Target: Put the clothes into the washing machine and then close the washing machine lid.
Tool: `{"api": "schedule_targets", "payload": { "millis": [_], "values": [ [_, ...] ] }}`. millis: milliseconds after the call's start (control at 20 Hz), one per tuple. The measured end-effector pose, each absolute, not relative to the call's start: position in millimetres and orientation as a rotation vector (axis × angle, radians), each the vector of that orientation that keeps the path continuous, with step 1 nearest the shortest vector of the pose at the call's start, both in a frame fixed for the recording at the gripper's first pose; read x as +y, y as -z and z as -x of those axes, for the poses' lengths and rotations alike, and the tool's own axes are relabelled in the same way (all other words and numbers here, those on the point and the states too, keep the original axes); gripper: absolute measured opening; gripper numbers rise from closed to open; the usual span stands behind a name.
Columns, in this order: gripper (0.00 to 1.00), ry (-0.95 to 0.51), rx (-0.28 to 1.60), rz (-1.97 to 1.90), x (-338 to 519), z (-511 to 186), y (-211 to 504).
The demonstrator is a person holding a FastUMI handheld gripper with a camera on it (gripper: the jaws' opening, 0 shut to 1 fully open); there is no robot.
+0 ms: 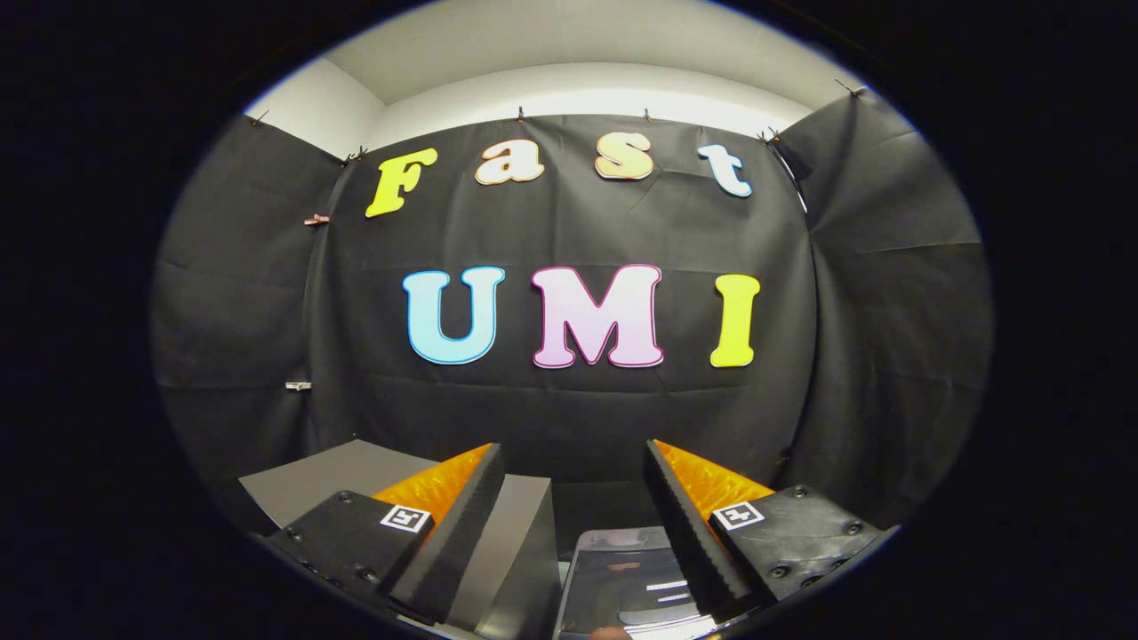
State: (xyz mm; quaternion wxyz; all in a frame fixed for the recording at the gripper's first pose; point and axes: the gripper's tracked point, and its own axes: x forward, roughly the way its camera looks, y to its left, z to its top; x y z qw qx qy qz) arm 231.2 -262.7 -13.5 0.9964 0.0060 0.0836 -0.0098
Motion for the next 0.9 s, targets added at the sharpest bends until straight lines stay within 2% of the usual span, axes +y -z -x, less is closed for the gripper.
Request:
{"api": "schedule_targets", "payload": {
  "millis": [900],
  "values": [
    [0.99, 0.016, 0.235, -0.018, -267, -241, 27]
  ]
}}
